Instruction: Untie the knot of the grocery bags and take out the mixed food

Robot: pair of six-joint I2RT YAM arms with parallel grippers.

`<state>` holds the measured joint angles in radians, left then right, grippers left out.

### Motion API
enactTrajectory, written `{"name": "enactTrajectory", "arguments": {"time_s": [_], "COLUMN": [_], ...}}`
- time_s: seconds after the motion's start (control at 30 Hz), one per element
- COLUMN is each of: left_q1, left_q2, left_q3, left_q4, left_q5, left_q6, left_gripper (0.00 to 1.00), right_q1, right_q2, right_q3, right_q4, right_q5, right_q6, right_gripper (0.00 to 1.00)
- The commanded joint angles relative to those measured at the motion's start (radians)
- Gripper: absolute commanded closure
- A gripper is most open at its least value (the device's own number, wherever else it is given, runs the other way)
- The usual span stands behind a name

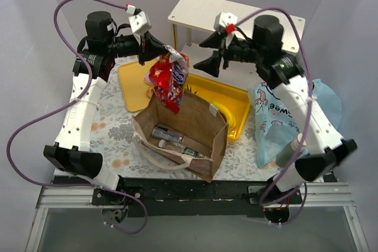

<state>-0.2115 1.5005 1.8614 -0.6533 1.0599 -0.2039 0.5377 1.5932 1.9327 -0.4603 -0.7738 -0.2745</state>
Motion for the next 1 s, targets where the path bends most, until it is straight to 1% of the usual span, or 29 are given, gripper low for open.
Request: {"name": "enactTrajectory", "arguments": {"time_s": [0.0, 0.03, 0.07, 0.1, 0.13, 0.17, 0.2, 0.27, 0.3, 0.4, 0.47, 0.5, 0.53, 0.6, 0.63, 0.73, 0.87, 0.97], "left_q1": [0.018, 0.021, 0.023, 0.026, 0.027, 0.027, 0.026, 0.027, 0.030, 0.029, 0.031, 0.029, 0.031, 0.031, 0.031, 0.029, 0.037, 0.043], "left_q2": [0.032, 0.043, 0.053, 0.076, 0.084, 0.089, 0.092, 0.096, 0.096, 0.098, 0.096, 0.096, 0.096, 0.095, 0.093, 0.086, 0.081, 0.079], "left_q3": [0.126, 0.142, 0.157, 0.191, 0.203, 0.209, 0.214, 0.220, 0.223, 0.231, 0.237, 0.237, 0.240, 0.245, 0.245, 0.236, 0.234, 0.237], "left_q4": [0.263, 0.274, 0.283, 0.290, 0.290, 0.294, 0.302, 0.302, 0.300, 0.302, 0.302, 0.302, 0.302, 0.302, 0.302, 0.304, 0.313, 0.317], "left_q5": [-0.127, -0.142, -0.156, -0.188, -0.205, -0.221, -0.245, -0.262, -0.264, -0.262, -0.278, -0.281, -0.284, -0.288, -0.290, -0.302, -0.311, -0.316], "left_q6": [-0.394, -0.434, -0.466, -0.494, -0.520, -0.523, -0.525, -0.520, -0.522, -0.528, -0.529, -0.529, -0.526, -0.525, -0.525, -0.525, -0.535, -0.542], "left_gripper": [1.00, 1.00, 1.00, 1.00, 1.00, 1.00, 1.00, 1.00, 1.00, 1.00, 1.00, 1.00, 1.00, 1.00, 1.00, 1.00, 1.00, 1.00], "right_q1": [0.014, 0.033, 0.059, 0.121, 0.158, 0.197, 0.271, 0.339, 0.399, 0.464, 0.476, 0.484, 0.487, 0.487, 0.487, 0.489, 0.489, 0.489], "right_q2": [-0.248, -0.307, -0.327, -0.340, -0.361, -0.372, -0.380, -0.384, -0.377, -0.331, -0.285, -0.268, -0.242, -0.233, -0.234, -0.251, -0.262, -0.263], "right_q3": [-0.246, -0.314, -0.393, -0.423, -0.446, -0.501, -0.524, -0.566, -0.589, -0.603, -0.598, -0.581, -0.575, -0.571, -0.577, -0.578, -0.603, -0.627], "right_q4": [0.361, 0.406, 0.443, 0.445, 0.449, 0.465, 0.526, 0.589, 0.645, 0.715, 0.756, 0.764, 0.770, 0.791, 0.801, 0.824, 0.798, 0.799], "right_q5": [0.109, 0.134, 0.160, 0.207, 0.240, 0.276, 0.362, 0.453, 0.552, 0.712, 0.786, 0.883, 0.916, 0.971, 0.973, 0.966, 0.966, 0.911], "right_q6": [-0.060, -0.078, -0.098, -0.124, -0.182, -0.202, -0.227, -0.285, -0.302, -0.344, -0.342, -0.335, -0.331, -0.328, -0.334, -0.368, -0.376, -0.316], "right_gripper": [0.15, 0.09, 0.08, 0.07, 0.07, 0.07, 0.07, 0.07, 0.06, 0.06, 0.05, 0.05, 0.05, 0.05, 0.05, 0.05, 0.05, 0.05]}}
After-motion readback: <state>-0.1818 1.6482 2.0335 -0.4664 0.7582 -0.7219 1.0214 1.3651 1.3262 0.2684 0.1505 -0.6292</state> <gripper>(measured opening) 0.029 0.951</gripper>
